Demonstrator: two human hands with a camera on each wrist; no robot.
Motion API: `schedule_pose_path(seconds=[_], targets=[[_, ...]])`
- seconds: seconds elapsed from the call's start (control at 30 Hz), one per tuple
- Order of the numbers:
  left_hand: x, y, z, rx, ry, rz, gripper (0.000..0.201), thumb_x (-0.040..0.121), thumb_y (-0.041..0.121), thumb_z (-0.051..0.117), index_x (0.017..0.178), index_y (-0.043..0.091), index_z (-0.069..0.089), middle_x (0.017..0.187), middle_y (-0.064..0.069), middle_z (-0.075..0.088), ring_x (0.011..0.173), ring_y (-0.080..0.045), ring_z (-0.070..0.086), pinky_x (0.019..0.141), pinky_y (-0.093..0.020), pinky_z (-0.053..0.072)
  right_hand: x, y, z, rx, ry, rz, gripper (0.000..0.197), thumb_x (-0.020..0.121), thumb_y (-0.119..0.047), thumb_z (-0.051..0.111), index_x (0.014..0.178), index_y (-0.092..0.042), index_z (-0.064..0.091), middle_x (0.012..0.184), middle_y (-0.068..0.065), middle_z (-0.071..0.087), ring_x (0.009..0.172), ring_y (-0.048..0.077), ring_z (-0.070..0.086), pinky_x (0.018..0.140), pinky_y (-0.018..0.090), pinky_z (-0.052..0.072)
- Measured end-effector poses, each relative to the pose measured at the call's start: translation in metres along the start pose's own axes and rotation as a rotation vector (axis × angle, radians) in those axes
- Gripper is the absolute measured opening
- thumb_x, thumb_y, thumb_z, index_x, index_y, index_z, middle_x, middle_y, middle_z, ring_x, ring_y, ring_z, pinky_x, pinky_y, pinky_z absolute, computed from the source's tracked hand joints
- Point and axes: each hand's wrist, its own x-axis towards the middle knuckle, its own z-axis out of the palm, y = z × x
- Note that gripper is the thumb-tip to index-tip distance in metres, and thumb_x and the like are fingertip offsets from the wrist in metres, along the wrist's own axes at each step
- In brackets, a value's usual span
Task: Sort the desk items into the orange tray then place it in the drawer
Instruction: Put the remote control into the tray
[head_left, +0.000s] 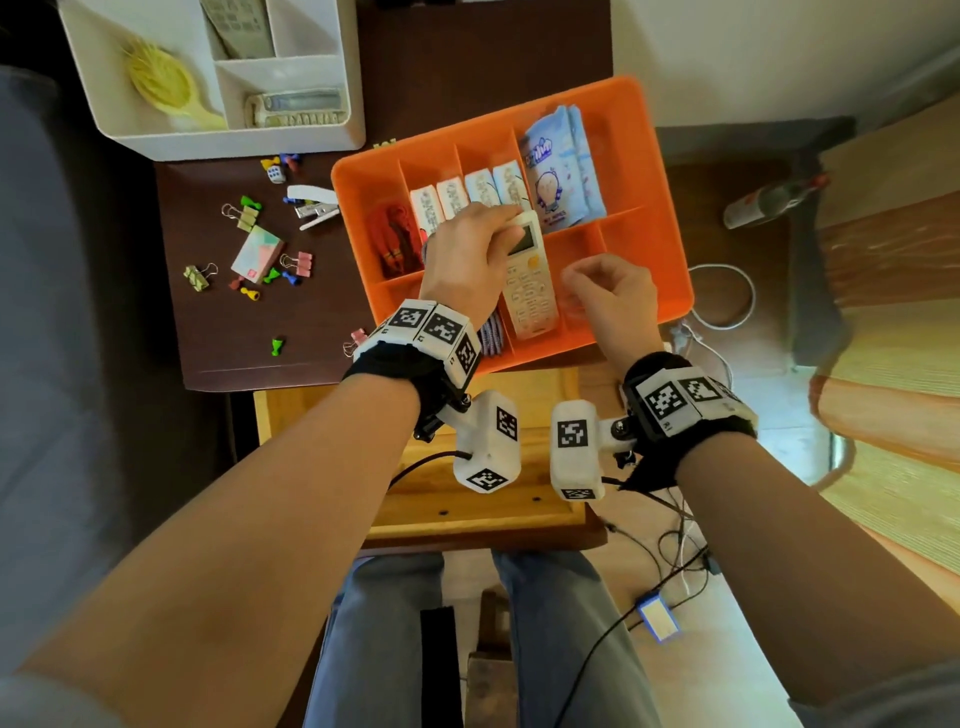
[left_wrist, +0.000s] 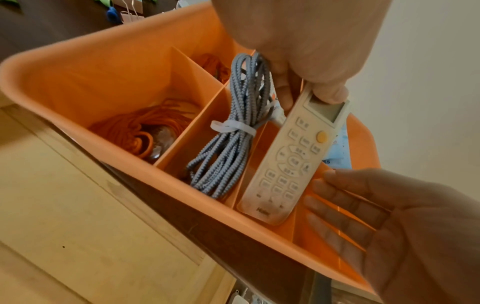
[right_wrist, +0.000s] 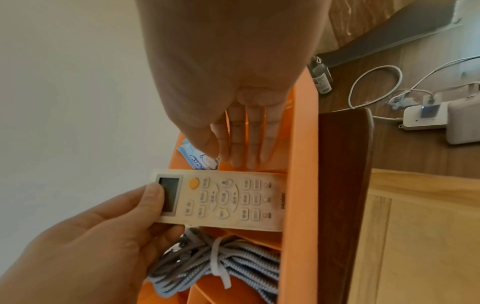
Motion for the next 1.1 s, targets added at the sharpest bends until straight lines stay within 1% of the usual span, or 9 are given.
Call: schedule_pose_path(seconds=[0.2, 0.27, 0.37, 0.5, 0.6, 0.77, 0.87, 1.0, 1.1], targets=[[0.000, 0.001, 0.003, 0.056, -0.027, -0.057, 0.023, 0.092, 0.017, 0.053, 0.115, 0.015, 0.059, 0.111, -0.006, 0.068, 0.102, -0.020, 0.062, 0.088, -0.029, 0.047, 0.004, 0.008, 0.000, -0.062, -0.060, -0.035, 0.019, 0.083, -0.012, 0.063, 0.073, -0.028, 0.063, 0.082, 0.002, 0.068, 0.082, 0.025, 0.066, 0.080, 0.046, 0.056], [0.000, 0.001, 0.003, 0.061, -0.011, -0.087, 0.019, 0.092, 0.017, 0.053, 0.110, 0.014, 0.057, 0.106, -0.007, 0.069, 0.097, -0.021, 0.063, 0.084, -0.030, 0.048, 0.006, 0.009, 0.000, -0.081, -0.073, -0.046, 0.015, 0.083, -0.012, 0.063, 0.076, -0.025, 0.064, 0.085, 0.004, 0.069, 0.082, 0.025, 0.066, 0.080, 0.047, 0.055], [0.002, 0.000, 0.003, 0.118, 0.013, -0.076, 0.017, 0.091, 0.017, 0.054, 0.105, 0.010, 0.059, 0.105, -0.009, 0.065, 0.101, -0.023, 0.057, 0.087, -0.037, 0.048, 0.008, 0.010, 0.000, -0.092, -0.082, -0.052, 0.011, 0.083, -0.012, 0.063, 0.080, -0.023, 0.064, 0.087, 0.004, 0.069, 0.083, 0.025, 0.066, 0.080, 0.047, 0.055], [0.005, -0.005, 0.006, 0.219, 0.001, -0.021, 0.027, 0.091, 0.014, 0.054, 0.115, 0.009, 0.063, 0.115, -0.008, 0.062, 0.118, -0.026, 0.042, 0.093, -0.033, 0.037, 0.009, 0.013, 0.002, -0.111, -0.083, -0.074, 0.009, 0.084, -0.012, 0.062, 0.085, -0.020, 0.065, 0.089, 0.002, 0.068, 0.084, 0.022, 0.066, 0.079, 0.044, 0.056], [0.004, -0.008, 0.007, 0.291, -0.021, 0.037, 0.033, 0.091, 0.012, 0.053, 0.123, 0.011, 0.059, 0.119, -0.008, 0.061, 0.118, -0.029, 0.042, 0.095, -0.037, 0.034, 0.010, 0.014, 0.004, -0.116, -0.071, -0.079, 0.009, 0.084, -0.011, 0.062, 0.090, -0.015, 0.066, 0.088, 0.001, 0.066, 0.083, 0.019, 0.065, 0.078, 0.040, 0.057], [0.001, -0.007, 0.006, 0.422, -0.107, 0.058, 0.043, 0.093, 0.006, 0.041, 0.135, 0.015, 0.045, 0.133, -0.004, 0.053, 0.123, -0.028, 0.036, 0.096, -0.038, 0.029, 0.008, 0.011, 0.009, -0.132, -0.032, -0.138, 0.009, 0.085, -0.011, 0.062, 0.093, -0.013, 0.066, 0.086, -0.005, 0.063, 0.078, 0.006, 0.058, 0.076, 0.031, 0.055], [-0.003, -0.004, -0.002, 0.344, -0.079, 0.056, 0.044, 0.093, 0.005, 0.038, 0.136, 0.014, 0.044, 0.128, -0.007, 0.058, 0.122, -0.027, 0.039, 0.096, -0.038, 0.029, 0.005, 0.004, 0.015, -0.098, -0.041, -0.179, 0.009, 0.086, -0.011, 0.061, 0.091, -0.018, 0.064, 0.082, -0.011, 0.062, 0.078, 0.009, 0.061, 0.074, 0.032, 0.057], [-0.013, -0.006, -0.014, 0.203, 0.008, 0.075, 0.040, 0.092, 0.003, 0.040, 0.129, 0.012, 0.052, 0.124, -0.011, 0.058, 0.122, -0.029, 0.042, 0.100, -0.039, 0.030, 0.002, -0.008, 0.025, -0.057, -0.070, -0.199, 0.009, 0.085, -0.008, 0.062, 0.092, -0.013, 0.065, 0.078, -0.006, 0.063, 0.067, 0.012, 0.064, 0.071, 0.034, 0.058], [-0.019, -0.019, -0.023, 0.113, 0.073, 0.108, 0.035, 0.089, 0.004, 0.041, 0.117, 0.011, 0.061, 0.114, -0.009, 0.065, 0.116, -0.028, 0.047, 0.097, -0.040, 0.037, -0.003, -0.017, 0.038, -0.033, -0.089, -0.223, 0.011, 0.083, -0.008, 0.062, 0.087, -0.017, 0.066, 0.076, -0.010, 0.064, 0.073, 0.019, 0.067, 0.075, 0.039, 0.057]])
